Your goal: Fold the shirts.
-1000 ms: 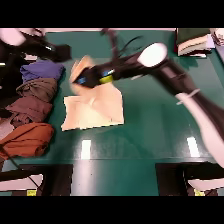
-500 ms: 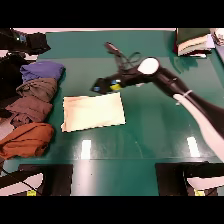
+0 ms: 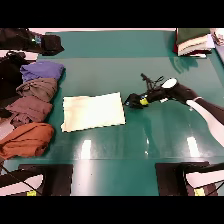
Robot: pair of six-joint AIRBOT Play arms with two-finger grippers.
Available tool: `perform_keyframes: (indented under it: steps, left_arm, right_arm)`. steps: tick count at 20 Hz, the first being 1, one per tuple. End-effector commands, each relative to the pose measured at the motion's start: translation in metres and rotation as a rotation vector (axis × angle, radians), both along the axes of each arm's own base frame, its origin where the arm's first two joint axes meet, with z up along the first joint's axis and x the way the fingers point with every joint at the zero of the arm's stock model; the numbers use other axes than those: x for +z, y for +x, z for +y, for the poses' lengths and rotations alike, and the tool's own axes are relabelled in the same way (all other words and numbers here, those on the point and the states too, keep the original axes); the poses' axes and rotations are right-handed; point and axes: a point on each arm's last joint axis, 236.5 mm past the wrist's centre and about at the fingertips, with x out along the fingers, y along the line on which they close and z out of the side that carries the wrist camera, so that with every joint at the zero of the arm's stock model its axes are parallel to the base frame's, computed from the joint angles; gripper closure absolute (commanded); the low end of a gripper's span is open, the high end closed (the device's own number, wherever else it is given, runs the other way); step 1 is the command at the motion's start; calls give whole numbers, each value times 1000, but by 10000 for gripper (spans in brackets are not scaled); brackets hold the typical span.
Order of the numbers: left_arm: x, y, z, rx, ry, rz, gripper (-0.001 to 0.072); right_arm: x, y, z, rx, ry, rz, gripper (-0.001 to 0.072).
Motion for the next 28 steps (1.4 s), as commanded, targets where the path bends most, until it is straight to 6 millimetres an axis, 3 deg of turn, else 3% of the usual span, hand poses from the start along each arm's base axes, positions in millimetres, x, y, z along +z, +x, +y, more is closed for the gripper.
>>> perform_keyframes:
  steps: [1,3,4,6,7,8,10,11,14,17,19,22,25,26,28]
  left_arm:
    - [-5,0,-10,-20,-30,20,684]
    - [-4,-1,-13,-26,-42,23,684]
    - [-3,-2,-14,-29,-48,25,684]
    - [-3,-5,-19,-41,-69,34,684]
    - [-3,-5,-20,-43,-71,37,685]
    - [-3,-6,-20,-45,-72,39,685]
    - [-3,-6,-20,-45,-73,40,685]
    - [-3,-6,-20,-45,-73,40,685]
    - [-3,-6,-20,-46,-73,42,685]
    - [-2,-7,-22,-51,-82,43,685]
    - [-2,-7,-22,-51,-82,43,685]
    - [-2,-7,-22,-50,-83,42,685]
    - [0,-5,-22,-45,-90,34,685]
    - [1,-4,-22,-43,-93,29,685]
    - [2,-3,-22,-41,-95,24,685]
  right_arm:
    - [-15,0,52,20,97,65,184]
    - [-22,3,88,54,117,58,190]
    - [-22,5,103,66,129,49,237]
    - [-20,11,124,91,131,1,374]
    - [-14,15,130,106,135,-38,547]
    - [-6,21,132,113,141,-78,677]
    - [13,40,120,78,146,-136,692]
    - [22,51,104,66,124,-177,692]
    - [53,92,26,-16,14,-283,692]
    - [86,120,-82,-205,-81,-350,692]
    - [97,120,-162,-347,-154,-378,692]
    - [115,102,-289,-595,-274,-415,693]
    - [132,58,-406,-851,-378,-420,693]
    - [135,39,-437,-937,-397,-411,693]
    - [130,3,-479,-1066,-428,-379,693]
